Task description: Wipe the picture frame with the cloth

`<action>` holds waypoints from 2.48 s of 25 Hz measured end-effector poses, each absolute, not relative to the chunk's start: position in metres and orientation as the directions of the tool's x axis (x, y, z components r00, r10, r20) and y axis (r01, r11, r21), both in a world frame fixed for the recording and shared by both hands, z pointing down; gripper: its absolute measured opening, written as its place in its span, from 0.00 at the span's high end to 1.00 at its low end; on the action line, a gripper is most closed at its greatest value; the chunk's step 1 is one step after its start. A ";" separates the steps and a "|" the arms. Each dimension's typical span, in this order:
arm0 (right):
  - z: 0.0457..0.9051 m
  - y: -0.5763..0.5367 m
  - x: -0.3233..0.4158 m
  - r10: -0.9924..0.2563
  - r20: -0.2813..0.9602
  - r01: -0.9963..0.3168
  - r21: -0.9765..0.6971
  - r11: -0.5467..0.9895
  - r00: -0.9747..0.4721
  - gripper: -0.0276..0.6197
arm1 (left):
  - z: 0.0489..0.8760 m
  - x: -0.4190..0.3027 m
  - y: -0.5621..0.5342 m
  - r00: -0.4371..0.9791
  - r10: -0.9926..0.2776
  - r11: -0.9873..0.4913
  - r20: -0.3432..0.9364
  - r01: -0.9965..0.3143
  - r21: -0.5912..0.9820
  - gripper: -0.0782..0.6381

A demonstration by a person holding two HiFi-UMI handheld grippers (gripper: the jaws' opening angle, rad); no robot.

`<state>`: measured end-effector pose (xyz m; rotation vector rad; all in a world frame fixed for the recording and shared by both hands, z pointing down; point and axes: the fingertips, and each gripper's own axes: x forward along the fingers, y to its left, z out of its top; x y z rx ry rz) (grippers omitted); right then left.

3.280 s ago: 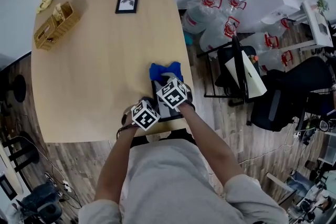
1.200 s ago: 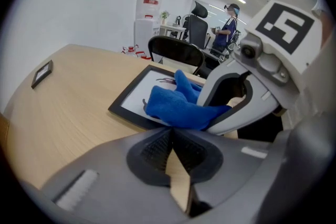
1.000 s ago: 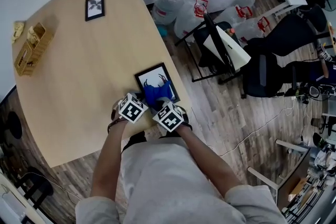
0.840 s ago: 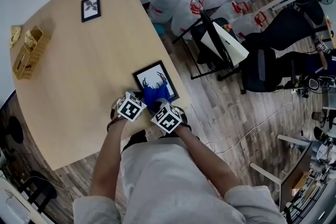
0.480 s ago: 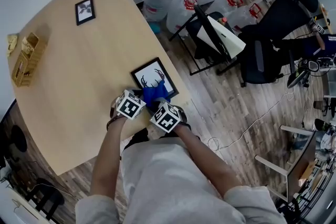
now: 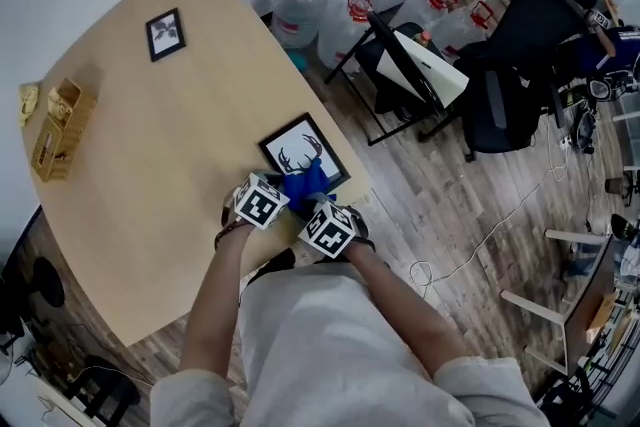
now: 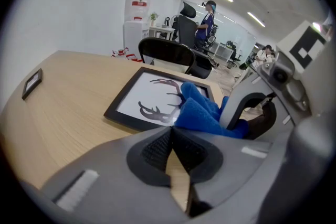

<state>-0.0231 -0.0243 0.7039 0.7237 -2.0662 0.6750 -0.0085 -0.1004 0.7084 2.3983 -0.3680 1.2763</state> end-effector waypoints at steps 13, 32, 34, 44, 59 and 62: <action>0.704 -0.019 -0.007 -0.308 0.838 -0.745 -0.163 0.647 -0.451 0.86 | 0.706 -0.007 -0.098 0.572 -0.041 -0.917 0.820 -0.347 0.196 0.82; 0.673 -0.012 0.097 -0.444 0.847 -0.877 -0.053 0.478 -0.293 0.86 | 0.700 -0.006 -0.100 0.522 -0.138 -0.879 0.842 -0.456 0.139 0.82; 0.661 -0.010 0.102 -0.485 0.818 -0.874 -0.045 0.483 -0.310 0.86 | 0.687 -0.006 -0.097 0.546 -0.210 -0.824 0.811 -0.546 0.154 0.82; 0.610 0.008 0.113 -0.614 0.658 -0.884 -0.185 0.429 -0.436 0.86 | 0.629 -0.019 -0.040 0.499 -0.479 -0.608 0.722 -0.782 0.137 0.82; 0.584 0.080 0.150 -0.663 0.540 -0.851 -0.253 0.460 -0.519 0.86 | 0.595 0.006 0.053 0.430 -0.624 -0.500 0.652 -0.861 0.090 0.82; 0.584 0.090 0.147 -0.665 0.520 -0.841 -0.265 0.471 -0.536 0.86 | 0.593 -0.001 0.067 0.409 -0.645 -0.481 0.646 -0.874 0.072 0.82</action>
